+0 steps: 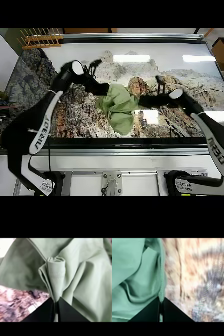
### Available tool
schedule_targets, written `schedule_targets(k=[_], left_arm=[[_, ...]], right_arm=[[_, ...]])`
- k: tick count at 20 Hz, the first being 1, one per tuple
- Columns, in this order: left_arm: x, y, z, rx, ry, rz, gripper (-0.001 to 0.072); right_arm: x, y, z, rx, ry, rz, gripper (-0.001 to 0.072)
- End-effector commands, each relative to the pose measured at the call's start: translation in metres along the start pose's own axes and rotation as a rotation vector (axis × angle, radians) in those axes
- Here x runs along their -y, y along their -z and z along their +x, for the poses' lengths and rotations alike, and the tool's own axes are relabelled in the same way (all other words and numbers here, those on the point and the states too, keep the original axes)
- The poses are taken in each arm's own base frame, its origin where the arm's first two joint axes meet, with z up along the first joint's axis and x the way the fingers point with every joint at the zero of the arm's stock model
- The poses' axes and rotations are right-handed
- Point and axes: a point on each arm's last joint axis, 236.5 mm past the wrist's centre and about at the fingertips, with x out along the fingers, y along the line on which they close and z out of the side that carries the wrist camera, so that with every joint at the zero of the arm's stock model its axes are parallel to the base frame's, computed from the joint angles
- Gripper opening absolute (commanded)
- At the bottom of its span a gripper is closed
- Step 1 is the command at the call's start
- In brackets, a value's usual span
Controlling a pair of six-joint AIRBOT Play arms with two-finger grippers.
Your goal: Fold the clothes and pants, and hang the long-sleeved shirts on hangers.
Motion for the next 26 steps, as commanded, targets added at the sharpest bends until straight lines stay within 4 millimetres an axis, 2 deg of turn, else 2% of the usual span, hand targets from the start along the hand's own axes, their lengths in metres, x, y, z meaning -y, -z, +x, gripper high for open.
schedule_targets(k=[1, 2, 4, 6, 8, 9, 11, 13, 14, 15, 17, 20, 23, 26], left_arm=[[0.029, -0.014, -0.118, 0.169, -0.051, 0.095, 0.0011], [0.051, -0.01, -0.159, 0.228, -0.045, 0.141, 0.0011], [0.096, 0.004, -0.226, 0.357, -0.024, 0.227, 0.0011], [0.136, 0.023, -0.27, 0.46, 0.015, 0.287, 0.0011], [0.163, 0.043, -0.299, 0.526, 0.034, 0.352, 0.001], [0.17, 0.05, -0.313, 0.566, 0.026, 0.375, 0.0011], [0.169, 0.059, -0.346, 0.664, -0.018, 0.349, 0.0011], [0.148, 0.067, -0.373, 0.73, -0.1, 0.259, 0.0011], [0.132, 0.075, -0.377, 0.731, -0.147, 0.206, 0.0011], [0.113, 0.084, -0.372, 0.71, -0.199, 0.149, 0.0011], [0.074, 0.105, -0.344, 0.626, -0.284, 0.033, 0.0011], [0.034, 0.122, -0.27, 0.51, -0.324, -0.052, 0.0011], [-0.01, 0.13, -0.189, 0.402, -0.375, -0.082, 0.0011], [-0.065, 0.15, -0.132, 0.248, -0.439, -0.195, 0.0012]], right_arm=[[-0.06, -0.054, -0.12, 0.159, -0.025, -0.26, 0.0012], [-0.085, -0.063, -0.162, 0.228, -0.035, -0.32, 0.0011], [-0.135, -0.07, -0.246, 0.415, -0.045, -0.425, 0.0011], [-0.17, -0.062, -0.305, 0.57, -0.062, -0.467, 0.0012], [-0.19, -0.047, -0.344, 0.669, -0.068, -0.496, 0.0011], [-0.194, -0.042, -0.361, 0.715, -0.053, -0.501, 0.0011], [-0.191, -0.036, -0.387, 0.793, 0.014, -0.504, 0.0011], [-0.163, -0.03, -0.403, 0.813, 0.145, -0.435, 0.0011], [-0.142, -0.026, -0.405, 0.793, 0.224, -0.383, 0.0012], [-0.122, -0.02, -0.403, 0.753, 0.3, -0.347, 0.0011], [-0.095, -0.004, -0.387, 0.63, 0.371, -0.285, 0.0011], [-0.074, 0.014, -0.336, 0.404, 0.345, -0.215, 0.0011], [-0.041, 0.012, -0.283, 0.261, 0.36, -0.164, 0.0011], [-0.014, 0.008, -0.243, 0.165, 0.376, -0.144, 0.0012]])
